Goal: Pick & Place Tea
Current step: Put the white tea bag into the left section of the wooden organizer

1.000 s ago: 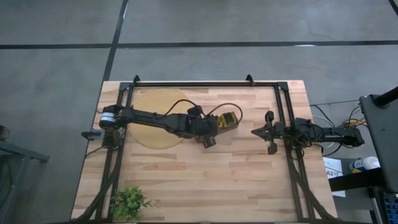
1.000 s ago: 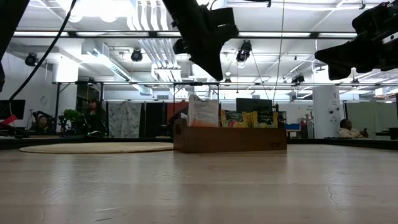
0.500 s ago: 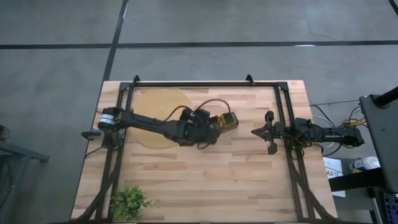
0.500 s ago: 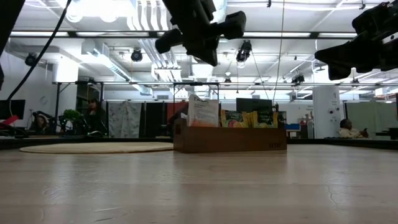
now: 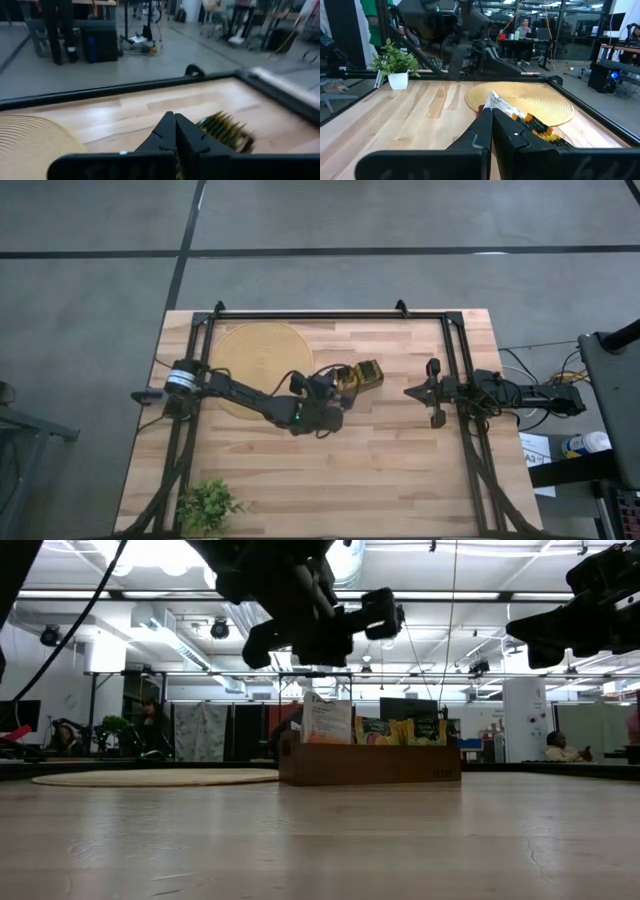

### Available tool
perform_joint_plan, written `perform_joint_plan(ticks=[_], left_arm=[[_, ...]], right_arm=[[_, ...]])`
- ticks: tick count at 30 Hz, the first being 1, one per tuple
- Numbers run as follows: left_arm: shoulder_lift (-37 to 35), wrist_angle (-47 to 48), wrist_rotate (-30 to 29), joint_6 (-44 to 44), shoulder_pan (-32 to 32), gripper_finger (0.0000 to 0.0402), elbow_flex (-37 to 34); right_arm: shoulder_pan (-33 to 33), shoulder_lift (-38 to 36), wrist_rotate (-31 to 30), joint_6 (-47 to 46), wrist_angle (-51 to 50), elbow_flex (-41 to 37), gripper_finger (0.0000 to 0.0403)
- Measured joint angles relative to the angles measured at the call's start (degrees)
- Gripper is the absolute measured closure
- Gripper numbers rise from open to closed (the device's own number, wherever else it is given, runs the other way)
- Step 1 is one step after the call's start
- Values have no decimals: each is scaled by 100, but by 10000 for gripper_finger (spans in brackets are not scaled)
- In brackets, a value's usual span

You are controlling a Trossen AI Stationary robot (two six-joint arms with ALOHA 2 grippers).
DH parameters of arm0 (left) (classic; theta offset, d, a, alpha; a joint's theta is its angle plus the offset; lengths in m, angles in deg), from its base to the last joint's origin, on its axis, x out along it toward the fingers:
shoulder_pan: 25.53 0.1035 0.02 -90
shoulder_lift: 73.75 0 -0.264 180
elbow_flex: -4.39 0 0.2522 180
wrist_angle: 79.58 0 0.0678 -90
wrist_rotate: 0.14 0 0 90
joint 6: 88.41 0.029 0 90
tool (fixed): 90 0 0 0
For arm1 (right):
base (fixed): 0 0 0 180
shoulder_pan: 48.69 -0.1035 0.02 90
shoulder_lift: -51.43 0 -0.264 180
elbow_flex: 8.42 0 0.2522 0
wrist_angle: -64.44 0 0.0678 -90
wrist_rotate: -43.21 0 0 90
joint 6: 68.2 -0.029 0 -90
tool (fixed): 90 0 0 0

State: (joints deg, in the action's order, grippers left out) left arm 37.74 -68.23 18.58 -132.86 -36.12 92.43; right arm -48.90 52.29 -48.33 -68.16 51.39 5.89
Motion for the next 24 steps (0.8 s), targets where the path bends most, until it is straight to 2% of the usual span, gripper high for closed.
perform_joint_plan(ticks=[5,18,24], left_arm=[[118,-339,-125,195,22,401,-47],[457,-310,373,-109,195,401,-55],[485,-303,629,-163,227,401,-281]], right_arm=[[-2,0,2,0,-2,-1,394],[0,4,0,0,-2,-1,394],[-1,4,1,0,-2,-1,394]])
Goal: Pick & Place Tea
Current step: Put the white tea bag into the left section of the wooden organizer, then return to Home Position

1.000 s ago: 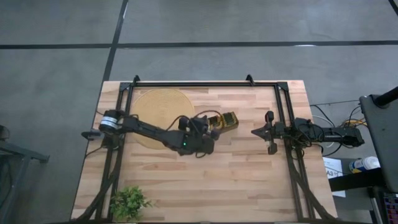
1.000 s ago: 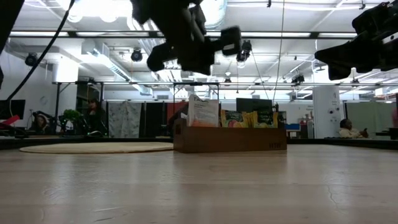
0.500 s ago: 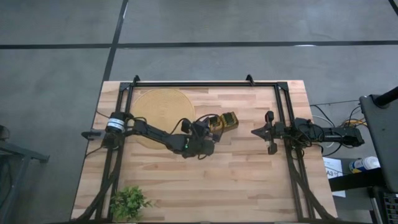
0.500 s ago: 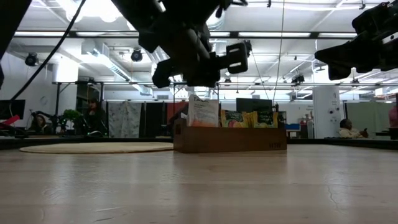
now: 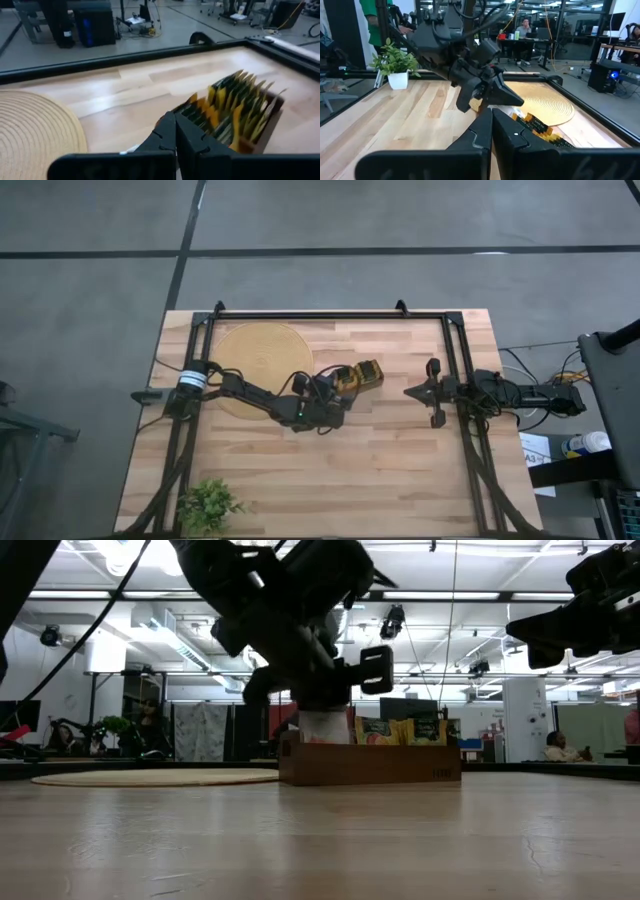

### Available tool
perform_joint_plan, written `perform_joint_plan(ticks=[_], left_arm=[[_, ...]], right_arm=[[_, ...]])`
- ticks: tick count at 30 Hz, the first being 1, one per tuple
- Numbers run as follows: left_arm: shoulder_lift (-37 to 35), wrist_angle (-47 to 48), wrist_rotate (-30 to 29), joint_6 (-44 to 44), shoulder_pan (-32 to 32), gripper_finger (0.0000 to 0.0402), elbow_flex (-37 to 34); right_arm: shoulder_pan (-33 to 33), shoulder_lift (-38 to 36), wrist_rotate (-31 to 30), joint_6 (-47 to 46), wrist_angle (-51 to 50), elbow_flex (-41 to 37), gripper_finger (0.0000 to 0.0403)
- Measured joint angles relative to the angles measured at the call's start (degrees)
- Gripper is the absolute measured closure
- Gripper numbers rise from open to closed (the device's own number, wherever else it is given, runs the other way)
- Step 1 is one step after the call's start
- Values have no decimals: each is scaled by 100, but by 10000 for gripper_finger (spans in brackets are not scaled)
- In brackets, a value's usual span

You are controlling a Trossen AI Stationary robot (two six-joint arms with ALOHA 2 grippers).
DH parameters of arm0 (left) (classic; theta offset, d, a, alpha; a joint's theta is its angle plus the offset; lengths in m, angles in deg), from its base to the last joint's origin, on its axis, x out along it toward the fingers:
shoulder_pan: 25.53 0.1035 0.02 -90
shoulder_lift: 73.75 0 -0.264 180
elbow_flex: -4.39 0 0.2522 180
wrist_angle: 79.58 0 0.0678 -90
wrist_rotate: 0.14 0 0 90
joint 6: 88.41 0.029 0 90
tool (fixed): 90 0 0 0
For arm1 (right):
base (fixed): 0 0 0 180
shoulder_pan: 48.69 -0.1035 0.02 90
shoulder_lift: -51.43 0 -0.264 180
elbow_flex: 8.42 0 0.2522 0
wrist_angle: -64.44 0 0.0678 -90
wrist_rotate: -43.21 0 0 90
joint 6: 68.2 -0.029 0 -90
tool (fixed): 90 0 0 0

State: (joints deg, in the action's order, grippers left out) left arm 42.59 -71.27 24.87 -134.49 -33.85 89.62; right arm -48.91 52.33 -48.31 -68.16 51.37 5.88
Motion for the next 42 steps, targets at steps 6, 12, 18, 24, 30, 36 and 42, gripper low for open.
perform_joint_plan(ticks=[6,12,18,24,30,36,42], left_arm=[[0,46,24,-80,0,401,-143],[-82,56,139,164,-15,401,-9],[-339,513,131,432,-15,401,150],[-801,1376,159,378,-89,402,252],[-1336,1928,872,377,-335,402,239],[-1713,2625,1659,460,-574,401,235],[-1899,2469,2692,831,-669,401,-201]], right_arm=[[-1,0,-1,0,0,0,394],[1,0,0,0,0,0,394],[1,-4,0,0,2,1,394],[1,4,-6,0,1,0,394],[0,5,3,0,-2,2,394],[0,-2,0,0,1,2,394],[1,0,-1,0,2,2,394]])
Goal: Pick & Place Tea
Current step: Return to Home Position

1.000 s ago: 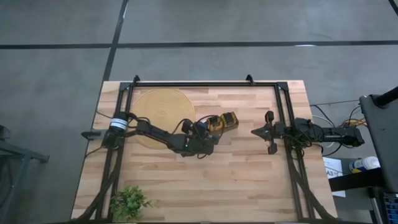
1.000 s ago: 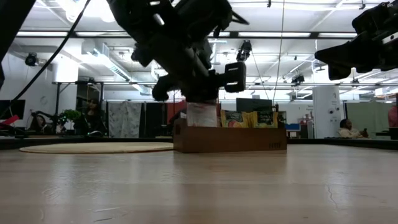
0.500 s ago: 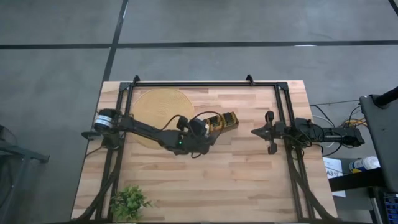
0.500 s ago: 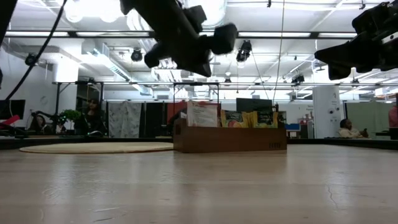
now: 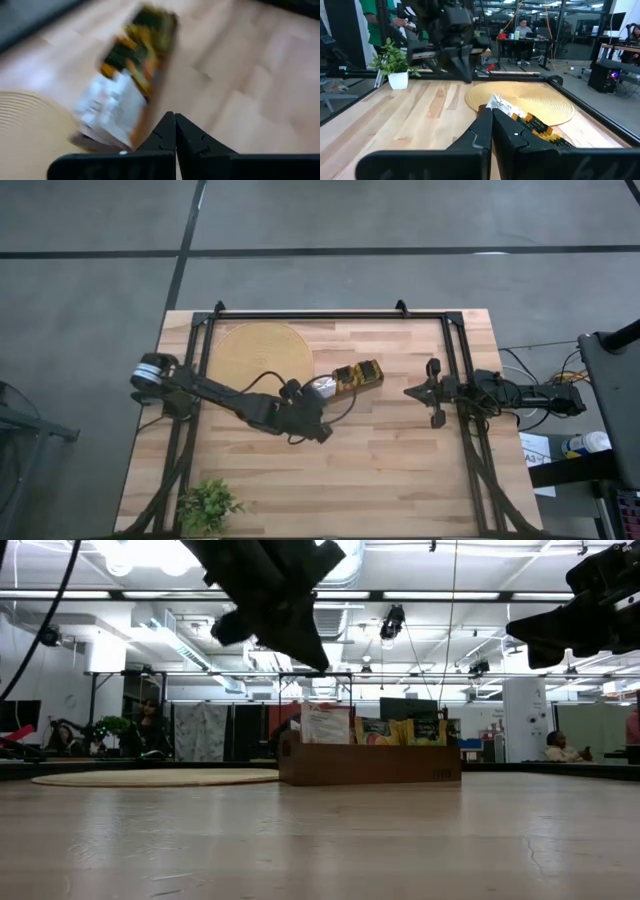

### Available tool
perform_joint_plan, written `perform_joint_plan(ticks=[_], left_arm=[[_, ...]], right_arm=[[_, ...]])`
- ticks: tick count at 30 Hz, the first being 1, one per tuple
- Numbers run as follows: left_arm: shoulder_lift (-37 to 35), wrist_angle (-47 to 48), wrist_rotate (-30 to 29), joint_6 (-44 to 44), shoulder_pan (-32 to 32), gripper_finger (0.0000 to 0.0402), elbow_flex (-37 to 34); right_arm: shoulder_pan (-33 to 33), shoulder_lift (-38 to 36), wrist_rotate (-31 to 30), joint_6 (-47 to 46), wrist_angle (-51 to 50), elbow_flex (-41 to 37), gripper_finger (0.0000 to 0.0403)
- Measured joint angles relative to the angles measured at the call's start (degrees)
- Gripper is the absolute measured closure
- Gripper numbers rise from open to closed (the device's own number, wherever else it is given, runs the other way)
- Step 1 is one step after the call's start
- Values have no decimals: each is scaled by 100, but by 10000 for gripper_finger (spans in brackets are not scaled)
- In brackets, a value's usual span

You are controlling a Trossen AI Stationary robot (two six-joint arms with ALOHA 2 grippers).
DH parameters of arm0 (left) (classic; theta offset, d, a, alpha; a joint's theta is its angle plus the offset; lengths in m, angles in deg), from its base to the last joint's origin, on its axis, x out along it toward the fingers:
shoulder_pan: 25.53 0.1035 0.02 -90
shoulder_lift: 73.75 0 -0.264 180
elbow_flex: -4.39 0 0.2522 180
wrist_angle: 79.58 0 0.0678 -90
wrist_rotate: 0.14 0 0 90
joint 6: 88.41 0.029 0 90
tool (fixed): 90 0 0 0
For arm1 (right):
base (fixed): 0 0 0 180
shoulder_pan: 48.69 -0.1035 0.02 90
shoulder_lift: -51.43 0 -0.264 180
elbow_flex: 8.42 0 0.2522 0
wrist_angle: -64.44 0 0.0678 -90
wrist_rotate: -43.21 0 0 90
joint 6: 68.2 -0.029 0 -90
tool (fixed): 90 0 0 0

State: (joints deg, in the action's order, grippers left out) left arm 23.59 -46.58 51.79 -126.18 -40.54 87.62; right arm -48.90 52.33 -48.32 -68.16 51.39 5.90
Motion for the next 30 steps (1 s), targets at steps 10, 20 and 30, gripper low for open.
perform_joint_plan(ticks=[10,20,30], left_arm=[[-401,-2529,1531,-120,-42,401,-1495],[-1348,-2654,1576,811,-184,401,-2344],[-2687,-2922,1631,1811,-184,401,-3744]], right_arm=[[-2,-2,2,0,0,0,394],[0,-4,-3,-1,0,0,394],[-2,-4,2,0,0,0,394]])
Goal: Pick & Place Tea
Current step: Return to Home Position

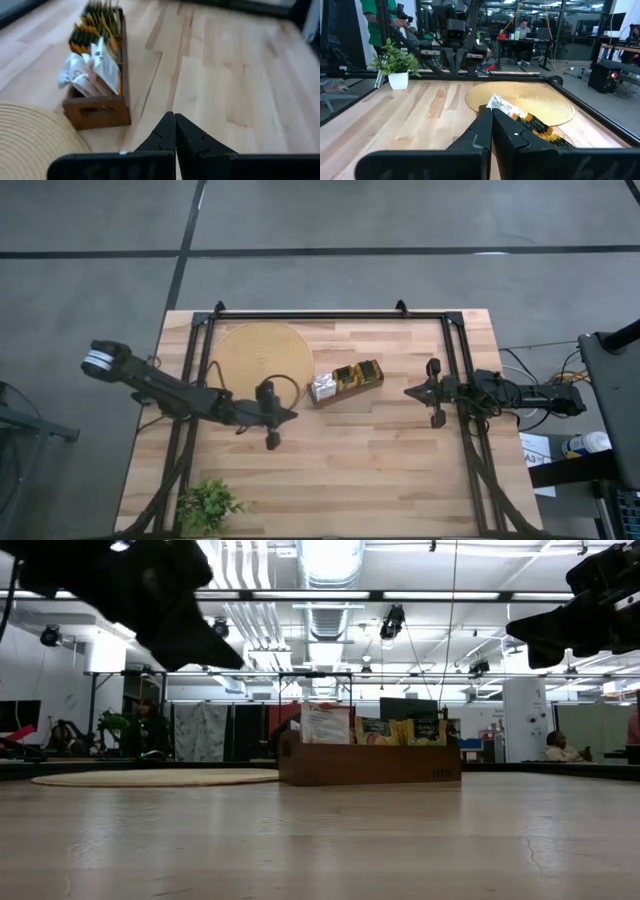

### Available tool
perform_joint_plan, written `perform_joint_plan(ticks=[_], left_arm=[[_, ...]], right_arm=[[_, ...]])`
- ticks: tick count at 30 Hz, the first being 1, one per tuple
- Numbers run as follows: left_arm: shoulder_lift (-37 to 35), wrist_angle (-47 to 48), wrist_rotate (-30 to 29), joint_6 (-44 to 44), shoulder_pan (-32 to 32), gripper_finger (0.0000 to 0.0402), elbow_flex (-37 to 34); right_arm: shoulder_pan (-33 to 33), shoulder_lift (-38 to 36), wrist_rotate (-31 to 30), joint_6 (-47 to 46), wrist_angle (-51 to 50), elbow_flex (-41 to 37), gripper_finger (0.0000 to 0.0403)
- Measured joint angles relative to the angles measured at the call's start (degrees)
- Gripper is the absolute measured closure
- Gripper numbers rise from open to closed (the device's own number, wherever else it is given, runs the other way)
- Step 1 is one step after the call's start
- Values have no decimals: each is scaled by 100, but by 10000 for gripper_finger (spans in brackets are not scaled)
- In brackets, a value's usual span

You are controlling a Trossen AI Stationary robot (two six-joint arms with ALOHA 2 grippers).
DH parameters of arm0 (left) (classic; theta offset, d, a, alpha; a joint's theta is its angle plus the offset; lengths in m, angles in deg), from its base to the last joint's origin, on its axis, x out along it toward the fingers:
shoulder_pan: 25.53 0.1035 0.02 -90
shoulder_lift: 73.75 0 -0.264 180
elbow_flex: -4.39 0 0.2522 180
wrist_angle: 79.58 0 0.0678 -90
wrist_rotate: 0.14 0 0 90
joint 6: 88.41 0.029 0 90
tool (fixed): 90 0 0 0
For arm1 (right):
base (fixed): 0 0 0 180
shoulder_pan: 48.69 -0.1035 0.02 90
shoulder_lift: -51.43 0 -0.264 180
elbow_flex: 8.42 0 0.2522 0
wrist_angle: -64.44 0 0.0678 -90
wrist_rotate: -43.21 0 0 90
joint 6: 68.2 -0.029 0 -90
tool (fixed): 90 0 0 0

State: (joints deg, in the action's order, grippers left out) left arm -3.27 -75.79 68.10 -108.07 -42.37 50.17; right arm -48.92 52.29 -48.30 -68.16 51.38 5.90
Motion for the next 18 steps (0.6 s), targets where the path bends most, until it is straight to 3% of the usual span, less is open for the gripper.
perform_joint_plan(ticks=[2,7,11,18], left_arm=[[-270,-364,20,142,-8,401,-349],[-873,-1102,452,1446,-4,401,-1203],[-1355,-1250,521,1622,50,401,-1584],[-1958,-1198,-33,2145,149,401,-1995]], right_arm=[[2,0,-4,0,3,0,394],[0,0,2,0,-4,0,394],[1,-1,1,-1,-1,0,394],[0,0,-1,0,1,0,394]])
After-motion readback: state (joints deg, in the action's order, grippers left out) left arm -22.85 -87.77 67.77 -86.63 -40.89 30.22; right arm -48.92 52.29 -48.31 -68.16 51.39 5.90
